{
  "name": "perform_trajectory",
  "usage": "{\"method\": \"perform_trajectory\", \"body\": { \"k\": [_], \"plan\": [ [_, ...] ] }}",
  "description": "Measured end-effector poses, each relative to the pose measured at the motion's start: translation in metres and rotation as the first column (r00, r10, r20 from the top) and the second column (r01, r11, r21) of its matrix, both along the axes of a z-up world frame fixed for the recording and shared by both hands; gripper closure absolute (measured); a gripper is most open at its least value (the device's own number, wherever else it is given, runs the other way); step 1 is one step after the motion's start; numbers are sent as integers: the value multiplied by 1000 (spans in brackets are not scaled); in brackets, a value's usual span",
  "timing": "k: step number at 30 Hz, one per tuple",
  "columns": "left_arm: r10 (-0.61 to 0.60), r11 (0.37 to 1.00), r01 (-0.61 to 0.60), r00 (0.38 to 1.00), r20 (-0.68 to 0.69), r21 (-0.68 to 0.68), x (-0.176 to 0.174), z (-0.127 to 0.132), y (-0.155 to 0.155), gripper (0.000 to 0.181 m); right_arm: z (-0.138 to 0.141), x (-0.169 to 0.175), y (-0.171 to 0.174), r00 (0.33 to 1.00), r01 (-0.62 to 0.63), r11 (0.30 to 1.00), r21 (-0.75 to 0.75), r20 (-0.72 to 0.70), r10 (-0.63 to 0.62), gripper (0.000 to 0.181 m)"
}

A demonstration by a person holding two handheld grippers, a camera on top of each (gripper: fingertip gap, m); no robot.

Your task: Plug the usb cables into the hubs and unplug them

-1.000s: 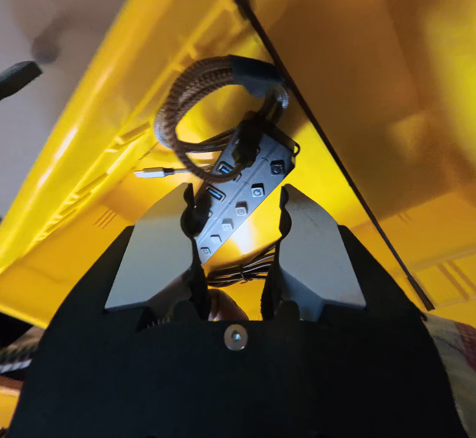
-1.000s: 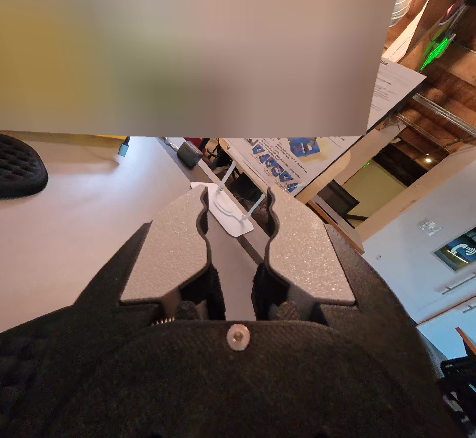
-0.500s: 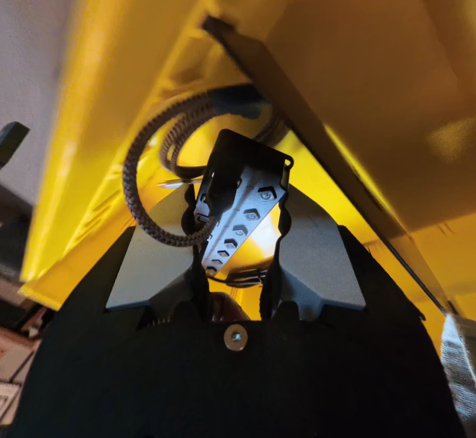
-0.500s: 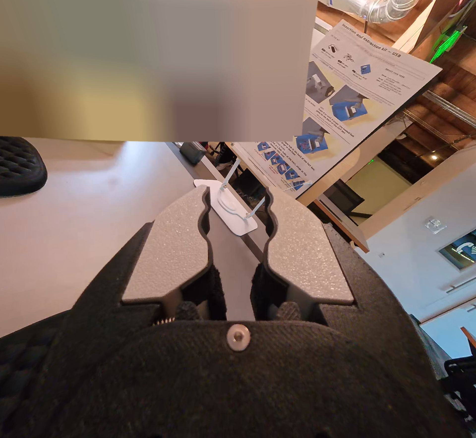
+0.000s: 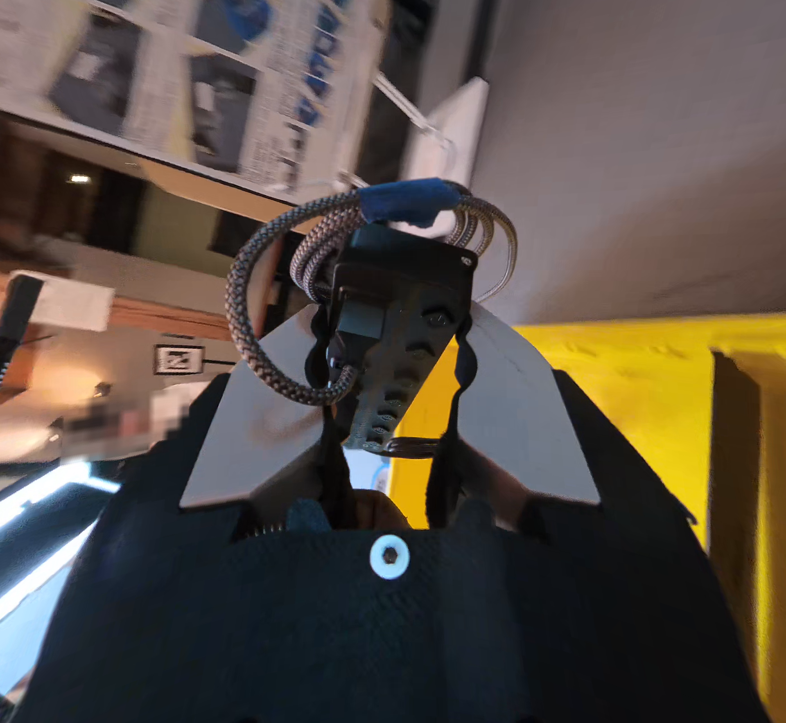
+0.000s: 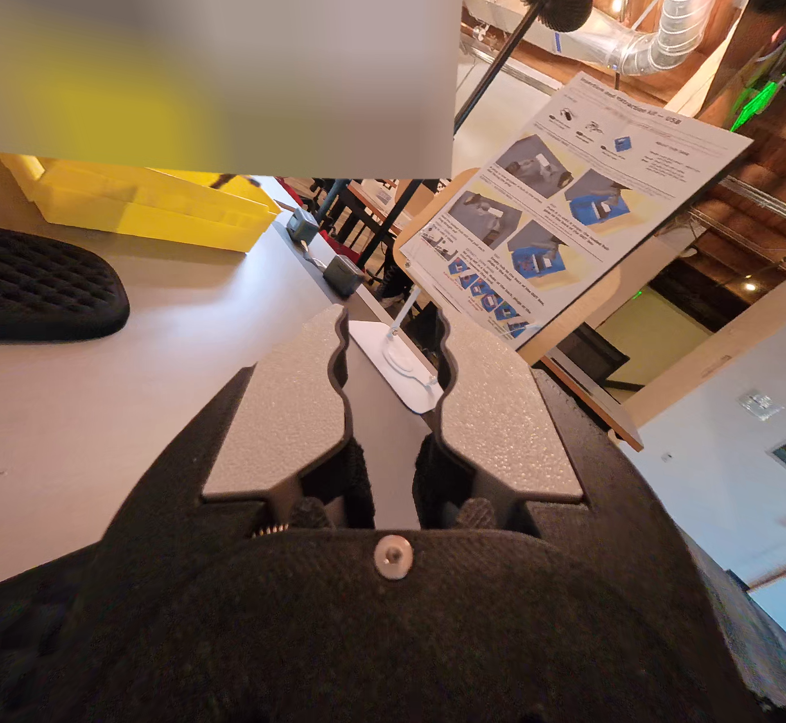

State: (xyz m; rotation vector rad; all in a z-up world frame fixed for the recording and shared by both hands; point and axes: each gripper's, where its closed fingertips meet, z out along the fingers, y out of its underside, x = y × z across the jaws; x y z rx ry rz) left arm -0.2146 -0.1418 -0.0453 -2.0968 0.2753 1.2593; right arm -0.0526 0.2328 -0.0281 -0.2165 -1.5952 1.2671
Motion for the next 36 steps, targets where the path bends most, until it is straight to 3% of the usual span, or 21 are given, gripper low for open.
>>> {"method": "perform_trajectory", "body": {
  "k": [4, 9, 15, 20, 26, 31, 33, 36],
  "plan": [
    [45, 976, -7, 985, -168, 219, 10, 51, 13, 124, 0, 0, -12, 999, -31, 999, 21, -13, 32, 142],
    [14, 904, 102, 963, -268, 416, 39, 103, 47, 124, 6, 5, -26, 995, -88, 996, 17, -35, 88, 142],
    [-187, 771, 271, 961, -202, 576, 93, 123, 105, 124, 6, 11, -51, 979, -201, 980, 5, -28, 201, 141],
    [-385, 690, 309, 922, -29, 654, 128, 88, 162, 125, 8, 22, -83, 924, -381, 923, -45, 0, 382, 142],
    [-547, 683, 253, 799, 251, 685, 152, 18, 218, 125, 7, 27, -115, 835, -535, 840, -89, 96, 541, 125],
    [-632, 667, 234, 679, 372, 707, 170, -22, 244, 125, -9, 25, -135, 742, -628, 765, -145, 186, 644, 124],
    [-641, 664, 224, 662, 389, 713, 171, -28, 247, 125, -16, 25, -136, 711, -656, 740, -145, 209, 671, 135],
    [-636, 655, 190, 661, 398, 731, 166, -31, 246, 124, -19, 26, -133, 689, -665, 725, -179, 229, 688, 139]
  ]
}}
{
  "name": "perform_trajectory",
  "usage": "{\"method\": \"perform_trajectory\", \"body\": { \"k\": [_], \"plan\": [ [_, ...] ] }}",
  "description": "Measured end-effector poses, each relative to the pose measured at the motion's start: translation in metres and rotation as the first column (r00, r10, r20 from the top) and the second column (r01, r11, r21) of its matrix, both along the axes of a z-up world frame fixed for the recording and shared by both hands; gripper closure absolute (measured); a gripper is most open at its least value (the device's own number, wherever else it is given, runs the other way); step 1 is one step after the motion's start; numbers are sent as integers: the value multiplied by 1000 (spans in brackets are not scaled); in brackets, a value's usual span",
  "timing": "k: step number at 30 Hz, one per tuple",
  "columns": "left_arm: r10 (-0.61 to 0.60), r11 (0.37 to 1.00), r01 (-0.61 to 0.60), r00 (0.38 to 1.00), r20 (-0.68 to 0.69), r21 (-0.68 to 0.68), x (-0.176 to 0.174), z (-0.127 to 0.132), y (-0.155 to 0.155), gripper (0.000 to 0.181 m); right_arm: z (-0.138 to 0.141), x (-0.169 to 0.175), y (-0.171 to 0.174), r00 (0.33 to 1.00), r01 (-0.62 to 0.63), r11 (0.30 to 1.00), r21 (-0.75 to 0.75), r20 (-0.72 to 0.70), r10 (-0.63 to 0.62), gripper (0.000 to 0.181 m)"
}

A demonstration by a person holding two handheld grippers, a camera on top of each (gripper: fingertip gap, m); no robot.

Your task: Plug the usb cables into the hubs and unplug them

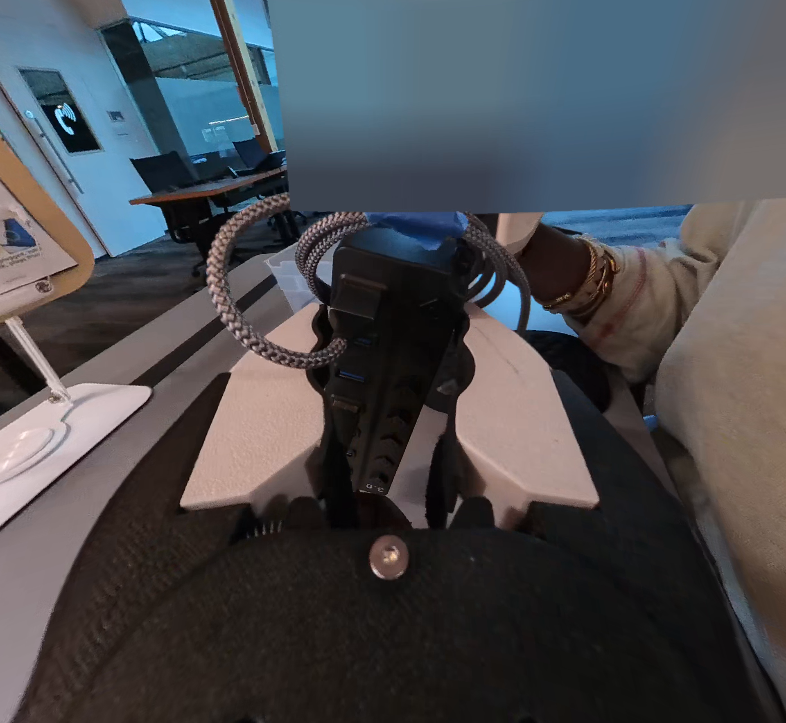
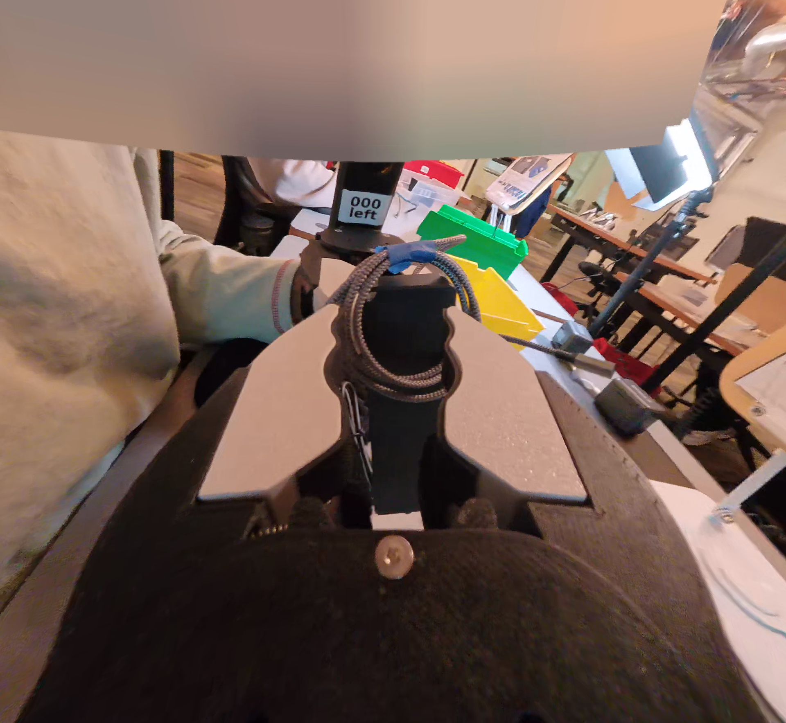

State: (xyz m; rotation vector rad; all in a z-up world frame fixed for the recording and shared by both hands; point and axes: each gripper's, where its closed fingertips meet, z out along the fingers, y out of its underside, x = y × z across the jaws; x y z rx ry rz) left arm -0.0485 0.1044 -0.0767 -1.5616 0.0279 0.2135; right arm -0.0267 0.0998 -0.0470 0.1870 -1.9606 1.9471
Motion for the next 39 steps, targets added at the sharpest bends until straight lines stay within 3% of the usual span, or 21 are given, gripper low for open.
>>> {"method": "perform_trajectory", "body": {
  "k": [7, 12, 19, 26, 31, 32, 35, 36, 37, 39],
  "plan": [
    [-34, 999, 33, 998, 62, 19, -1, -8, 7, 124, -13, -3, -6, 997, 2, 999, 32, 72, -4, 120],
    [-54, 998, 52, 997, 59, 38, -1, -9, 3, 124, 11, -10, 17, 993, -3, 991, -134, 119, 19, 149],
    [-80, 997, 80, 996, 23, -1, 7, -14, 9, 124, -17, -8, -3, 996, -33, 998, 53, 81, 28, 134],
    [-86, 996, 86, 996, 26, -14, 8, -15, 11, 124, -20, -6, -4, 998, -25, 996, 80, 59, 20, 136],
    [-60, 998, 60, 998, 33, 15, 1, -13, 10, 124, -12, -4, 5, 997, -17, 1000, 16, 75, 16, 123],
    [-40, 999, 38, 998, 48, 29, -3, -12, 7, 124, -12, -5, 9, 994, -6, 1000, -8, 112, 7, 116],
    [23, 998, -27, 996, 83, 57, -15, -9, 0, 124, -30, -12, 7, 965, 36, 999, -1, 259, -35, 74],
    [41, 997, -46, 995, 90, 58, -18, -9, 0, 124, -38, -13, 1, 953, 48, 999, 18, 298, -51, 70],
    [54, 997, -60, 994, 95, 56, -20, -10, 0, 124, -44, -14, -5, 948, 70, 997, 33, 308, -76, 74],
    [67, 996, -73, 992, 103, 50, -21, -11, 2, 124, -52, -25, -11, 957, 199, 977, 75, 200, -210, 105]
  ]
}}
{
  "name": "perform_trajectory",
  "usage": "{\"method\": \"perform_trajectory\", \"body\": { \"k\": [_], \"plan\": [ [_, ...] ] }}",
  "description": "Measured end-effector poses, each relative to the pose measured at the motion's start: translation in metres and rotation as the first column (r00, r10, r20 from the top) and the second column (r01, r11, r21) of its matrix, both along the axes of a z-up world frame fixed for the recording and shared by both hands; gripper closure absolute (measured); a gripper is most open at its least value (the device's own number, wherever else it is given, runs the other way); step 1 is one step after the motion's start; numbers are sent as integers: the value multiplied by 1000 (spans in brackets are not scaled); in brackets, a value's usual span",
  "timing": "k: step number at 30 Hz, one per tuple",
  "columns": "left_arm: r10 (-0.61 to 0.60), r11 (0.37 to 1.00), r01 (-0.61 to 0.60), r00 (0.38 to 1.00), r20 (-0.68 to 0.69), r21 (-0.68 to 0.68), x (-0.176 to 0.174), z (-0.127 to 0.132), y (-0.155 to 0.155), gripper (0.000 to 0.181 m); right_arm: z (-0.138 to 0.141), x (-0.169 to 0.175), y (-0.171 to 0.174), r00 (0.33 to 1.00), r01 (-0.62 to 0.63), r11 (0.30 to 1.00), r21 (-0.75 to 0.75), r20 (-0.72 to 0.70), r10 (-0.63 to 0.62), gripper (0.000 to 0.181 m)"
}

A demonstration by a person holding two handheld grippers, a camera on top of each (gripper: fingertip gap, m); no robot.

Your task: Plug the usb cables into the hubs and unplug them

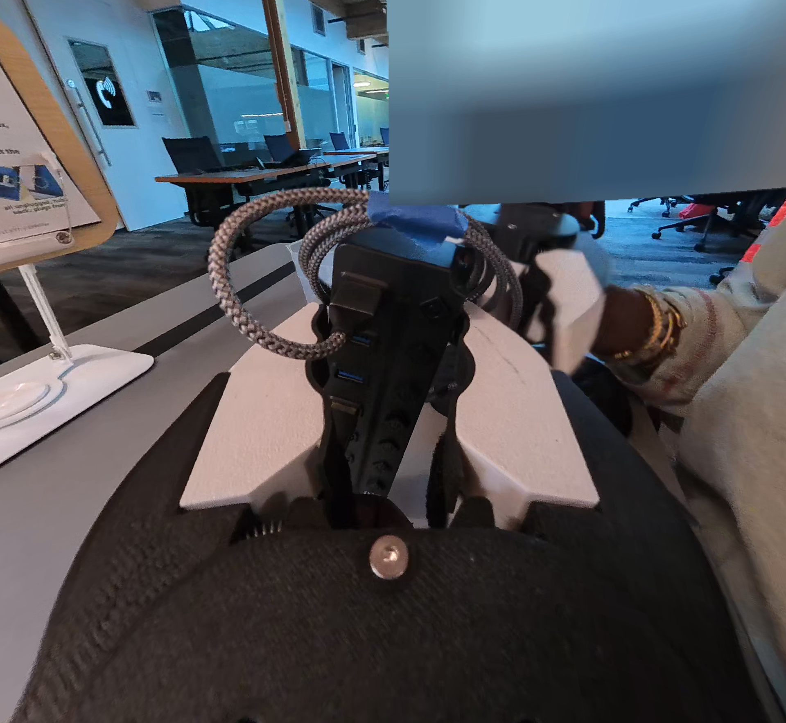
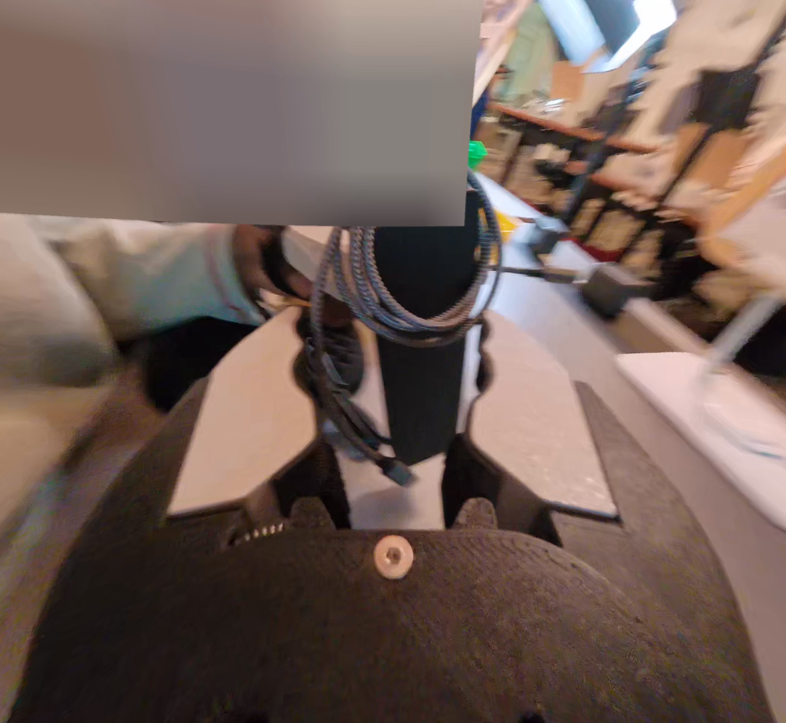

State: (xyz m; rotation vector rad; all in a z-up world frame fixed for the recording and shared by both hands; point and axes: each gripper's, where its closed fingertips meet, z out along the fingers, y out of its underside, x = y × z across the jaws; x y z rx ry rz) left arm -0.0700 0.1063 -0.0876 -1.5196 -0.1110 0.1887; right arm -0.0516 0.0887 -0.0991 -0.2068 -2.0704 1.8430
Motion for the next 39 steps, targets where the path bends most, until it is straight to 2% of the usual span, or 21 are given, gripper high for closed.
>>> {"method": "perform_trajectory", "body": {
  "k": [1, 3, 5, 7, 10, 13, 15, 17, 20, 22, 24, 27, 30, 33, 39],
  "plan": [
    [3, 1000, -3, 1000, 2, -1, 0, 0, 0, 124, 0, -8, 4, 992, 82, 996, 37, -101, -78, 132],
    [16, 1000, -16, 1000, 7, -3, -2, 1, -1, 124, 10, -12, 14, 952, 155, 985, 79, -277, -128, 160],
    [4, 1000, -4, 1000, 10, -12, -1, 0, -2, 124, 27, -13, 26, 943, 163, 984, 77, -305, -132, 172],
    [-8, 1000, 8, 1000, 0, -22, 1, -1, 0, 124, 49, -18, 38, 939, 170, 983, 70, -314, -140, 174],
    [-70, 997, 68, 997, -32, -47, 12, -3, 8, 124, 72, -37, 38, 917, 214, 968, 130, -367, -153, 173],
    [-137, 988, 131, 988, -67, -81, 24, -6, 18, 123, 72, -63, 23, 909, 250, 940, 232, -390, -146, 171],
    [-170, 982, 163, 983, -73, -95, 30, -7, 19, 123, 56, -78, 11, 947, 208, 933, 295, -299, -117, 162],
    [-184, 980, 179, 981, -61, -83, 31, -5, 18, 123, 29, -90, 4, 986, 142, 920, 365, -136, -99, 149],
    [-170, 985, 169, 985, -21, -26, 24, -2, 11, 124, -5, -100, 10, 991, 109, 887, 448, 15, -130, 130],
    [-156, 987, 155, 987, 25, 35, 18, 1, 5, 123, -7, -101, 20, 985, 131, 902, 412, 46, -164, 128],
    [-140, 987, 134, 987, 74, 88, 10, 3, -1, 123, 3, -94, 31, 985, 126, 943, 309, 77, -157, 124],
    [-109, 989, 97, 988, 110, 112, 0, 2, -6, 123, 30, -65, 37, 998, 37, 995, 93, 41, -41, 114],
    [-105, 990, 93, 988, 111, 104, 0, 2, -5, 123, 47, -27, 25, 994, -99, 993, -58, -48, 96, 112],
    [-102, 992, 93, 989, 106, 83, 1, 1, 0, 123, 43, -10, 5, 986, -167, 981, -96, -45, 163, 109],
    [-112, 994, 110, 991, 72, 30, 6, -2, 8, 123, 35, -4, -16, 977, -208, 973, -103, -60, 203, 118]
  ]
}}
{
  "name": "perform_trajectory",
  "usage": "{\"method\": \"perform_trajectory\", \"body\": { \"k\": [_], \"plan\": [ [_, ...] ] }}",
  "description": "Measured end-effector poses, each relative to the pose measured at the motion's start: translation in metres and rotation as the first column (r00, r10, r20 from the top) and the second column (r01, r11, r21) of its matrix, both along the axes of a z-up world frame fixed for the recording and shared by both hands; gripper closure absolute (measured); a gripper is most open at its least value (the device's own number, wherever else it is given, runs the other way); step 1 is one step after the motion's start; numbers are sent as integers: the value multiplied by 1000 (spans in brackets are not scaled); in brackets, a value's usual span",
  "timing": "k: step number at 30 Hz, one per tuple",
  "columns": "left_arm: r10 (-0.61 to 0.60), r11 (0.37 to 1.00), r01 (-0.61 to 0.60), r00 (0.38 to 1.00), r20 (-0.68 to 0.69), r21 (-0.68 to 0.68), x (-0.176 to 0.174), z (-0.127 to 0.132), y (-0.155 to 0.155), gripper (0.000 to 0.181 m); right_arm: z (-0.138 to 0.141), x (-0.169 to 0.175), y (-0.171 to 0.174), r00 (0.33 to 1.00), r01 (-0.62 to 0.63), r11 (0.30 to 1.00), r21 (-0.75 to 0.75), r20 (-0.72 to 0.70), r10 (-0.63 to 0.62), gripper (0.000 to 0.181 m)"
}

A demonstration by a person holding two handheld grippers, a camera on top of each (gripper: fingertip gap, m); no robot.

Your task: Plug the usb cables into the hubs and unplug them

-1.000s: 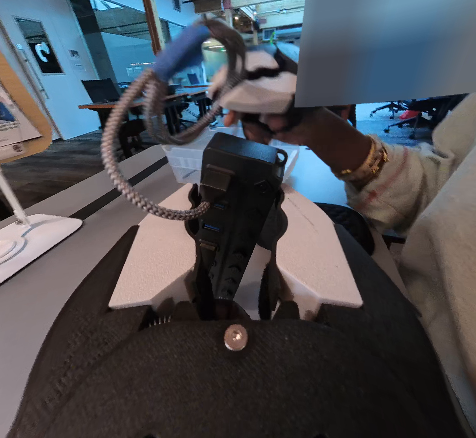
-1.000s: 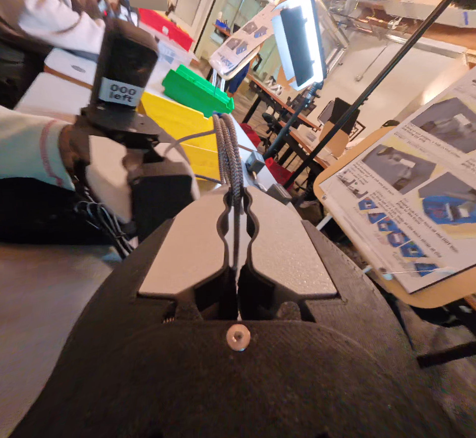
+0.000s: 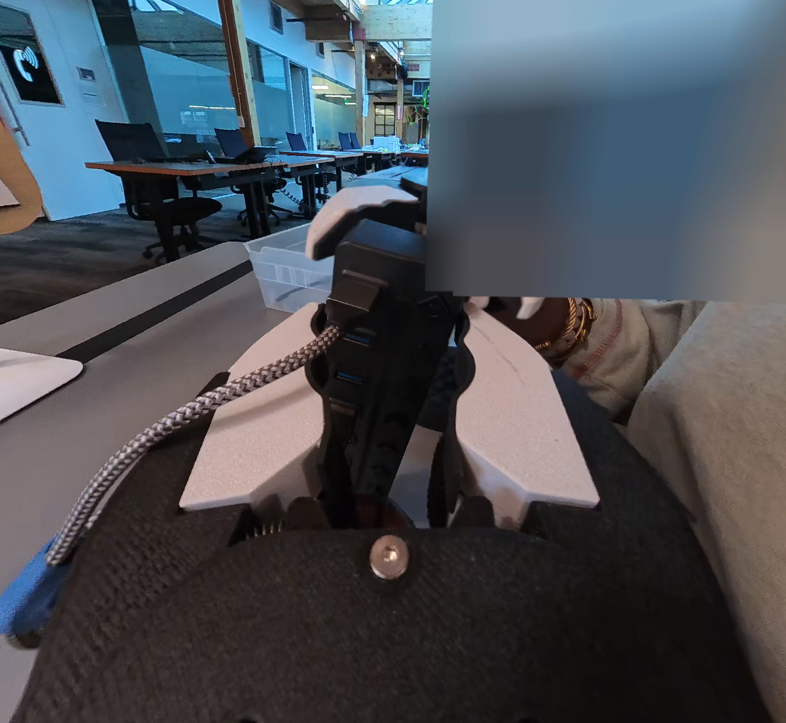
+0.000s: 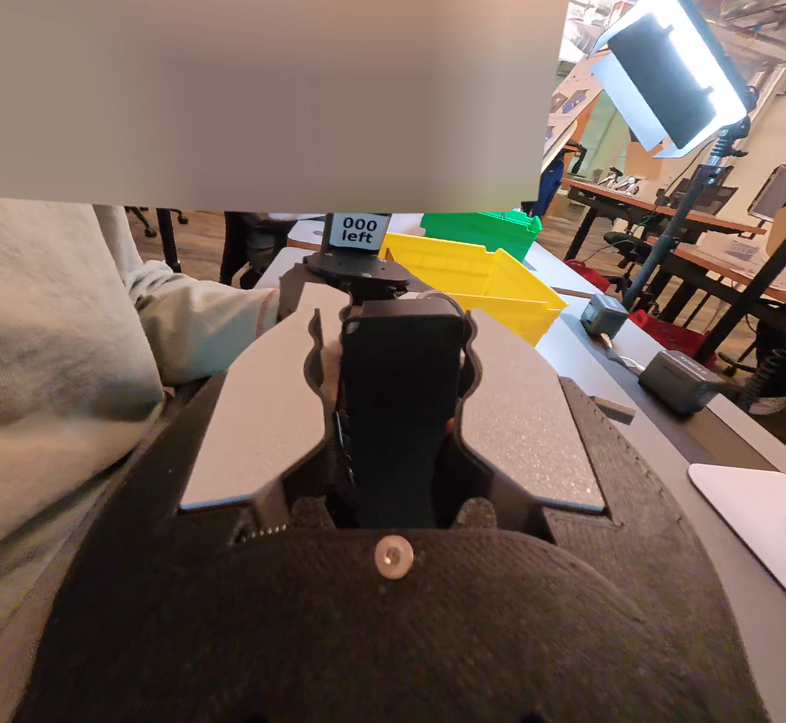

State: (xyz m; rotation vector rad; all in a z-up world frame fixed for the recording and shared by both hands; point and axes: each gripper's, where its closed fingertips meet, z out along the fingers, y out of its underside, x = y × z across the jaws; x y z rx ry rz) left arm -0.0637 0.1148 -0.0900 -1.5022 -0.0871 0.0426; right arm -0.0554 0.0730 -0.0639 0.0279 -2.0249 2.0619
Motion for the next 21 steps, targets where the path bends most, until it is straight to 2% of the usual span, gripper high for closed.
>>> {"method": "perform_trajectory", "body": {
  "k": [3, 9, 13, 15, 18, 20, 21],
  "plan": [
    [-11, 1000, 10, 1000, -28, -22, 4, -2, 3, 122, -5, -2, 0, 1000, 3, 1000, 20, -8, -3, 127],
    [-11, 998, 7, 998, -68, -55, 8, -8, 6, 122, -11, 1, 6, 998, 32, 999, 29, -58, -30, 128],
    [2, 988, -19, 994, -108, -154, 11, -15, -12, 123, -7, -2, 18, 997, 55, 998, -37, -45, -56, 128],
    [53, 979, -87, 982, -183, -182, 11, -15, -28, 127, -7, -5, 22, 998, 60, 997, -50, -25, -61, 128],
    [237, 959, -277, 897, -373, -58, -1, 7, -51, 136, -8, -7, 21, 998, 69, 997, -46, -9, -69, 128],
    [309, 942, -332, 823, -476, 37, -4, 25, -55, 139, -8, -7, 21, 997, 75, 996, -48, -7, -75, 128],
    [304, 941, -336, 786, -538, 40, -3, 29, -51, 140, -8, -7, 21, 997, 78, 996, -53, -2, -78, 128]
  ]
}}
